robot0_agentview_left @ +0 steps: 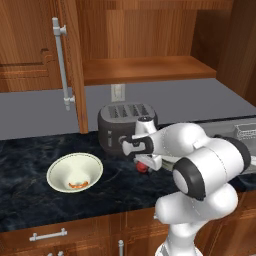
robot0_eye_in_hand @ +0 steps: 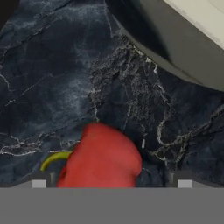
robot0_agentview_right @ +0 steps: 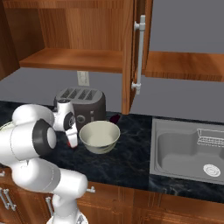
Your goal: Pick both bowls and place them on the counter. Then place the bell pepper in one bowl and place the shrimp in the other bowl.
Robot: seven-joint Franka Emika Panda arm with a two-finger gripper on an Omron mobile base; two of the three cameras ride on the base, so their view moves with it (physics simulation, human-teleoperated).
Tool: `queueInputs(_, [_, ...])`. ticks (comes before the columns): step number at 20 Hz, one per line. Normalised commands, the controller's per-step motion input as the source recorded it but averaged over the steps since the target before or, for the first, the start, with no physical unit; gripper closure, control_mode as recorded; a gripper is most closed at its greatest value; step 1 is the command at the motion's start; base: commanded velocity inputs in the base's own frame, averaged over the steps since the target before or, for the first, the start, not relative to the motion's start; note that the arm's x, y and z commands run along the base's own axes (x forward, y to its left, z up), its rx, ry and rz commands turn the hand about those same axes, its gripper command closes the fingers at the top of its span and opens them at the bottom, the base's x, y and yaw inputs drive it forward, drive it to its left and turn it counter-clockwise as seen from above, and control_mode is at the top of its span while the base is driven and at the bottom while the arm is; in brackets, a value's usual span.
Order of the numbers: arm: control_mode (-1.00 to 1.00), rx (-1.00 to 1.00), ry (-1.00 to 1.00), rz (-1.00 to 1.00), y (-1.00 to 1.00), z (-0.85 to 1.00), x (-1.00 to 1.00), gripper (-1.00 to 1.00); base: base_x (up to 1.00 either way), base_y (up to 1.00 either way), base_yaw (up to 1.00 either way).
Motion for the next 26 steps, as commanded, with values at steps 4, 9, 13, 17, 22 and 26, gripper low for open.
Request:
queueInputs(4, [-1.0, 0.0, 0.0, 0.0, 0.0, -0.22, 0.0, -1.0, 0.0, 0.0, 0.0])
queueInputs(9, [-1.0, 0.0, 0.0, 0.0, 0.0, -0.29, 0.0, 1.0, 0.0, 0.0, 0.0])
queueInputs(13, [-1.0, 0.0, 0.0, 0.0, 0.0, -0.13, -0.01, 1.0, 0.0, 0.0, 0.0])
queueInputs(17, [-1.0, 0.0, -0.04, -0.06, 0.0, 0.25, -0.5, 1.0, 0.0, 0.0, 0.0])
queueInputs(22, [-1.0, -0.01, -0.02, -0.08, -0.13, 0.68, -0.5, 1.0, 0.0, 0.0, 0.0])
queueInputs(26, [-1.0, -0.05, -0.04, -0.04, -0.24, 0.82, -0.24, 1.0, 0.0, 0.0, 0.0])
